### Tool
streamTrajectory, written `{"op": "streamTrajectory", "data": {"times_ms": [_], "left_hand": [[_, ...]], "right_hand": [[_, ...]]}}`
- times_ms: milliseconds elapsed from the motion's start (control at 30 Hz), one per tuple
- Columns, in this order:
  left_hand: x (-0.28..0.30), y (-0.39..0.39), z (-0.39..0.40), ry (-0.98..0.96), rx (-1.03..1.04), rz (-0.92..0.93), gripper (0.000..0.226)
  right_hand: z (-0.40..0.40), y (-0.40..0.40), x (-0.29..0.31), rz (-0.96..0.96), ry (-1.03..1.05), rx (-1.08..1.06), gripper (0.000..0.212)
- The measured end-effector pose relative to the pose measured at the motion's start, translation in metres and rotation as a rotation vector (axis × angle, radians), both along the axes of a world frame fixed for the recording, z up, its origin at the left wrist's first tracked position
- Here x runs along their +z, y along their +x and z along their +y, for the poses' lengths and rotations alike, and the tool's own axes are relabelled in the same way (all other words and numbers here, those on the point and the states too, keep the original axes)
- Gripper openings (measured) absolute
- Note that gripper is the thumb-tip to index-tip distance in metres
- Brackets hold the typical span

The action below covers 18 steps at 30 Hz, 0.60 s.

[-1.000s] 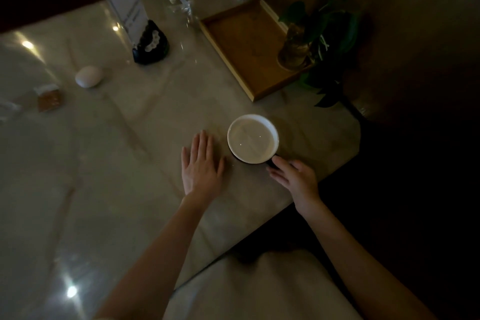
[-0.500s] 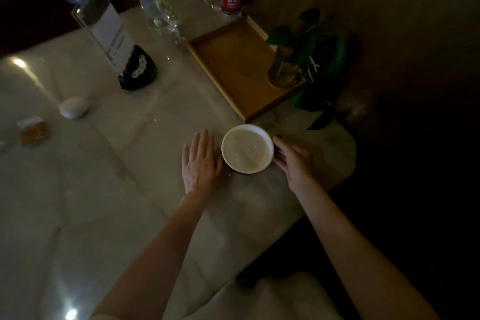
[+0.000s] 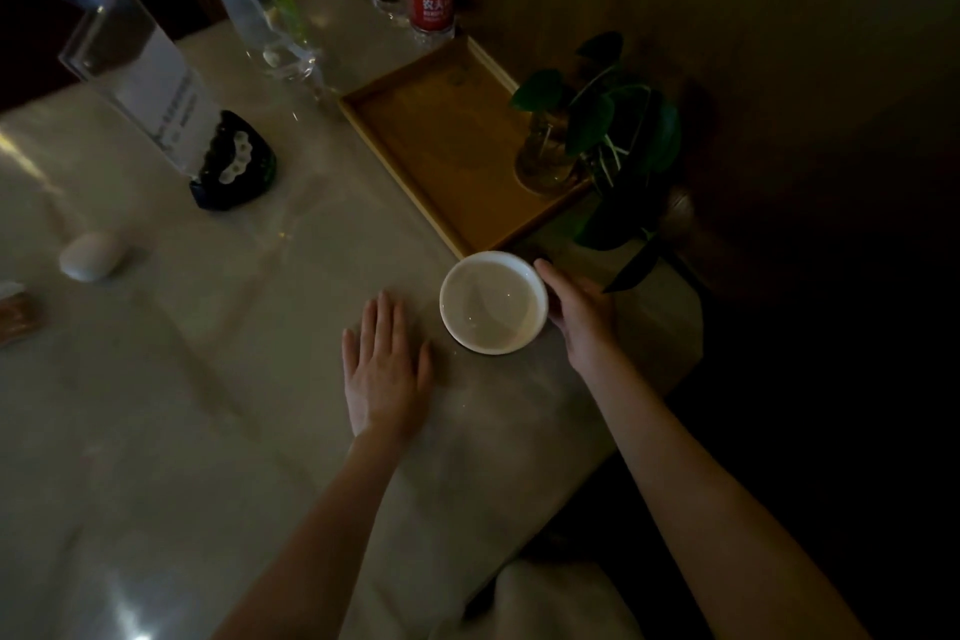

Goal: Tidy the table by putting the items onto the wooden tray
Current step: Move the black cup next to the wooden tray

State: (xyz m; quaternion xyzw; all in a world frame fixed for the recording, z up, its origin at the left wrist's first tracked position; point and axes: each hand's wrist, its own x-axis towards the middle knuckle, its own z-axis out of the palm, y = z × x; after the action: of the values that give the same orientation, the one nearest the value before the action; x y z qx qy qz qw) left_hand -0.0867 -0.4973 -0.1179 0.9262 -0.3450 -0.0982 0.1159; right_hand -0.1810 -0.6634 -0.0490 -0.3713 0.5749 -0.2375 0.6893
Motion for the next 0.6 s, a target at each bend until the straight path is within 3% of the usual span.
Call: {"op": "streamTrajectory", "data": {"times_ms": [600], "left_hand": [[0.001, 0.000, -0.001, 0.000, -0.007, -0.006, 0.071]], "right_hand": [[-0.011, 0.006, -0.007, 0.039, -0.037, 0.061, 0.008]]}}
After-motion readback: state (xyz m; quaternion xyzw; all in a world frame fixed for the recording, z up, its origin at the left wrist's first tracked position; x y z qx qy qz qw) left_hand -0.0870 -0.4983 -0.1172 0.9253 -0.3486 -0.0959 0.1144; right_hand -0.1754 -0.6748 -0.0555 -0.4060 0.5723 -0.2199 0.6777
